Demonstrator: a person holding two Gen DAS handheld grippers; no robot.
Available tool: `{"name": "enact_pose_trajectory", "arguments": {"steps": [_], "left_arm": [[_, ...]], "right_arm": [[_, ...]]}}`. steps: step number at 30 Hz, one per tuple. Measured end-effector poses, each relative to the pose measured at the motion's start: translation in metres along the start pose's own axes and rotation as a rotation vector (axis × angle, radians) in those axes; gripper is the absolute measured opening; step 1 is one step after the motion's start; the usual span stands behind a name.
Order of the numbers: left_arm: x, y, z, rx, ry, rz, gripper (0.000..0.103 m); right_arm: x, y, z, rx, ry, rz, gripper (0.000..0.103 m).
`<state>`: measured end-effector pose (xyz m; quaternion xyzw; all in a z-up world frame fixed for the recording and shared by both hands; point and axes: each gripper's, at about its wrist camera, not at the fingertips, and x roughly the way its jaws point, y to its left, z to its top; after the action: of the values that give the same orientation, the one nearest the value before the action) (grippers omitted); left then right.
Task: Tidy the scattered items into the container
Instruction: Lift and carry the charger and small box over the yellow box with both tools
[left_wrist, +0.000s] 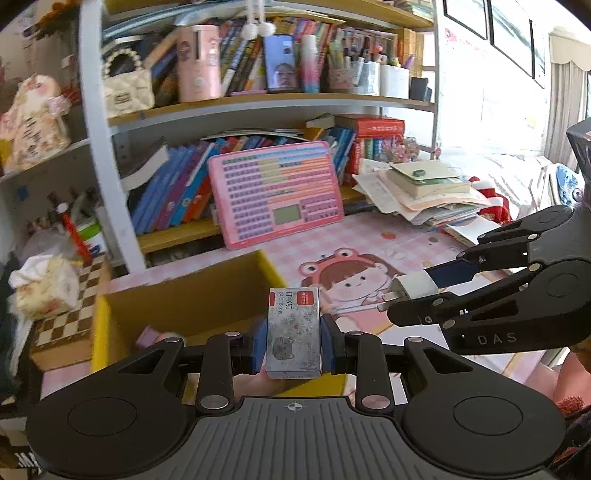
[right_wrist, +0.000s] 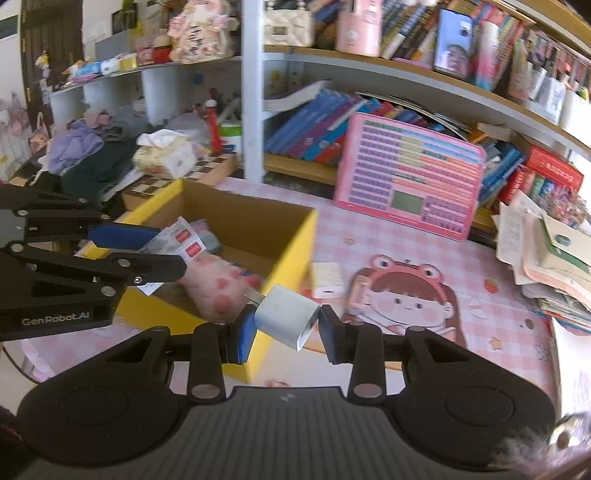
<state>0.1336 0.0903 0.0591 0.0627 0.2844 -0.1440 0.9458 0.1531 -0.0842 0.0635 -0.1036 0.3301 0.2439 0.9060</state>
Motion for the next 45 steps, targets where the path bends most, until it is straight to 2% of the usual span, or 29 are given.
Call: {"name": "enact_pose_trajectory", "arguments": {"steps": [5, 13, 19, 32, 38, 45], "left_arm": [[-0.014, 0.021, -0.013, -0.016, 0.002, 0.029, 0.029], [-0.026, 0.044, -0.023, -0.028, 0.021, 0.056, 0.029], [-0.024, 0.051, -0.027, -0.009, 0.053, 0.047, 0.029], [-0.012, 0.048, -0.031, 0.021, 0.093, -0.044, 0.029], [-0.008, 0.051, -0.028, 0.035, 0.085, -0.060, 0.029], [0.000, 0.068, -0.018, 0.039, 0.049, -0.018, 0.029]], "right_arm": [[0.007, 0.033, 0.003, -0.015, -0.002, 0.029, 0.035], [0.020, 0.061, 0.007, -0.014, 0.016, 0.067, 0.035], [0.029, 0.065, 0.005, 0.023, 0.056, 0.056, 0.035], [0.034, 0.066, -0.014, 0.119, 0.128, 0.059, 0.035], [0.033, 0.066, -0.012, 0.130, 0.115, 0.052, 0.035], [0.033, 0.059, 0.001, 0.143, 0.058, 0.017, 0.035]]}}
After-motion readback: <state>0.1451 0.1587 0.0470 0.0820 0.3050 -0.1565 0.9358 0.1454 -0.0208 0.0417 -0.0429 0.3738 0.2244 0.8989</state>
